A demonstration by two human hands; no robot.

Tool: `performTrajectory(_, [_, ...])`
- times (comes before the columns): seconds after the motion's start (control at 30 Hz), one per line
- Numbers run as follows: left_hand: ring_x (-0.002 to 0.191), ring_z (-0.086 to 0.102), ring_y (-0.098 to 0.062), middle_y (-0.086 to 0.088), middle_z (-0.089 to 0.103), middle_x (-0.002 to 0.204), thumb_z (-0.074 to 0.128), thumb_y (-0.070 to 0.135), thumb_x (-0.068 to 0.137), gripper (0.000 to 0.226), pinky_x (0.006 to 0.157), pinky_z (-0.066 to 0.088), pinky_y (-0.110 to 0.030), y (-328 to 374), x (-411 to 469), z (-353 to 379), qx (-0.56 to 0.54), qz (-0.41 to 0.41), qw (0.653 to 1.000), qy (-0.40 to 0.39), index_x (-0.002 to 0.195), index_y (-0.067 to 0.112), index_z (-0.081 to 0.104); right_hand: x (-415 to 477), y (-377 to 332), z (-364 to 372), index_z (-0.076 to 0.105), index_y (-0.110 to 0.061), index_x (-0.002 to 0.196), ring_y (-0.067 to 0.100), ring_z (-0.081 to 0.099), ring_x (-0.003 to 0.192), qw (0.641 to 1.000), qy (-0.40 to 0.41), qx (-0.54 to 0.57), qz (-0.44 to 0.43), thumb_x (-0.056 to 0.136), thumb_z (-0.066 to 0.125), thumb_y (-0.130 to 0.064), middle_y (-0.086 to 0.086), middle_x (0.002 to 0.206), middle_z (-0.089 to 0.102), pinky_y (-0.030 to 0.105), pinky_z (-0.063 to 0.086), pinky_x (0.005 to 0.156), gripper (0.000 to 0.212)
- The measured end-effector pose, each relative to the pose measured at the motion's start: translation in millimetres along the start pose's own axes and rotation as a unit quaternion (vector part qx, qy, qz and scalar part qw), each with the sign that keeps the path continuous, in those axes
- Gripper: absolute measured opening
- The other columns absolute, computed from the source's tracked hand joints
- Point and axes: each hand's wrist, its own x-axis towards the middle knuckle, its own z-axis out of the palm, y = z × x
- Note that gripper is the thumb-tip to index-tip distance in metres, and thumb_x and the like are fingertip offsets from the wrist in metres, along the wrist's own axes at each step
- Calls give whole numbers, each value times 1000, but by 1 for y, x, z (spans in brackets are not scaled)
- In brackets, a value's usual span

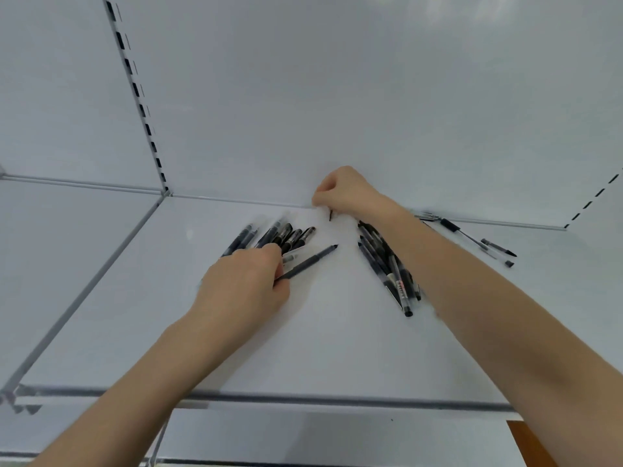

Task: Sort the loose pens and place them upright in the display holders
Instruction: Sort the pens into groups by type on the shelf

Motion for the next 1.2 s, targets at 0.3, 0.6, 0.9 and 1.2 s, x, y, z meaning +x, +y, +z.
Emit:
performTrajectory(0.3, [69,58,-1,18,58,65,60,16,84,13,63,39,-5,7,0,0,-236,33,969,67,92,22,68,-75,20,-63,55,-10,86,10,63,60,904,95,417,9,85,63,-7,6,78,63,16,51,54,9])
performTrajectory(0.6, [80,57,3,16,63,68,62,12,83,34,66,40,-1,22,-4,1,-296,86,950,46,72,43,53,-121,21,-62,54,-8,92,16,68,69,882,88,463,-14,87,59,-6,4,74,68,17,55,62,7])
performTrajectory(0.9, [83,55,3,12,64,73,61,13,83,34,67,40,-1,21,-8,2,-302,98,947,39,73,44,52,-132,21,-60,51,-6,99,16,68,70,882,87,463,-6,88,58,-7,10,85,68,18,56,64,14])
performTrajectory(1.2, [70,56,8,39,59,75,61,14,83,30,59,38,0,7,-8,-7,-307,83,946,58,75,42,56,-141,32,-72,63,-30,100,5,54,68,968,43,237,-75,92,52,-11,-9,71,54,18,50,68,24])
